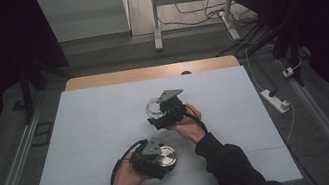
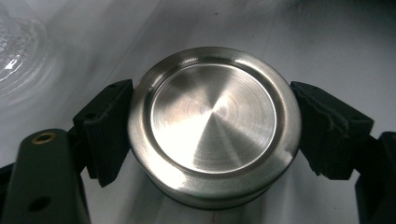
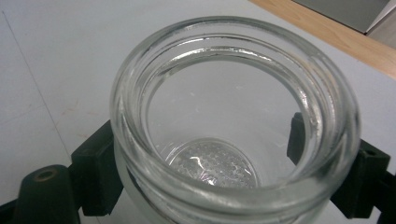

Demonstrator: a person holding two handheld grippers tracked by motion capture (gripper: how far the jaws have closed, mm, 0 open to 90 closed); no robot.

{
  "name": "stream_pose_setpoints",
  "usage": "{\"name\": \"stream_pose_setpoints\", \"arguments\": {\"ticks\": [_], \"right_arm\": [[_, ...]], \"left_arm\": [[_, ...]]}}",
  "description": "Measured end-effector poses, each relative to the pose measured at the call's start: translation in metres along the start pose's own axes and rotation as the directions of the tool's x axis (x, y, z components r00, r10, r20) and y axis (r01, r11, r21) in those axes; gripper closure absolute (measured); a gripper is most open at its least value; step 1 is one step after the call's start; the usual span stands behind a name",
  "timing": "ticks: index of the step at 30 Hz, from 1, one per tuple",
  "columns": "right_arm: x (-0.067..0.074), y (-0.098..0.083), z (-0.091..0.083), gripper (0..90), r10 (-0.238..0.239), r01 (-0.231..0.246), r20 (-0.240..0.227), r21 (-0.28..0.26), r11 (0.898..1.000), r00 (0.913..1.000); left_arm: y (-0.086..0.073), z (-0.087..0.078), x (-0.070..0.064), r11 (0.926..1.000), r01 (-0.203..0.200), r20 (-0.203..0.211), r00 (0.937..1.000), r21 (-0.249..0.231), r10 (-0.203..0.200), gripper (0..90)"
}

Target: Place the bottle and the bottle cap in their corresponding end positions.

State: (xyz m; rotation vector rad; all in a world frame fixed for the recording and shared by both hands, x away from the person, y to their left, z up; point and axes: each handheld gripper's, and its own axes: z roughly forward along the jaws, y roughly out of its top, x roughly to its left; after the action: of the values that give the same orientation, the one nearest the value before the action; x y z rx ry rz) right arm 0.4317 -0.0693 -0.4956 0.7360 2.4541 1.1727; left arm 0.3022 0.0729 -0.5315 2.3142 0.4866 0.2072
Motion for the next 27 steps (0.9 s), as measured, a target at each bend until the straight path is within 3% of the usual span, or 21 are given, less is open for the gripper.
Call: {"name": "stream_pose_setpoints", "arguments": {"ticks": [6,13,17,24,27], "right_arm": [[0.001,-0.004,0.005,15.0,-0.013,0.013,0.003,0.01,1.0,0.9999],[-0.001,-0.006,0.007,14.9,-0.016,0.015,0.007,0.012,1.0,0.9999],[-0.006,-0.008,0.007,14.8,0.014,-0.014,-0.018,0.014,1.0,0.9997],[-0.005,-0.007,0.007,14.2,0.03,-0.03,-0.014,0.027,0.999,0.9994],[-0.006,-0.007,0.007,8.8,0.041,-0.04,-0.036,0.028,0.999,0.9985]], "left_arm": [[-0.001,0.007,-0.002,0.9988,-0.016,-0.011,0.9998,0.046,0.016,19.0],[-0.002,0.009,-0.002,0.9986,-0.003,-0.01,0.9999,0.053,0.004,18.9],[-0.003,0.01,0.001,0.9984,0.018,0.007,0.9998,0.053,-0.018,18.5],[-0.004,0.011,0.002,0.9984,0.03,0.024,0.9992,0.047,-0.031,16.0],[-0.003,0.012,0.002,0.9981,0.032,0.033,0.9989,0.054,-0.034,12.8]]}}
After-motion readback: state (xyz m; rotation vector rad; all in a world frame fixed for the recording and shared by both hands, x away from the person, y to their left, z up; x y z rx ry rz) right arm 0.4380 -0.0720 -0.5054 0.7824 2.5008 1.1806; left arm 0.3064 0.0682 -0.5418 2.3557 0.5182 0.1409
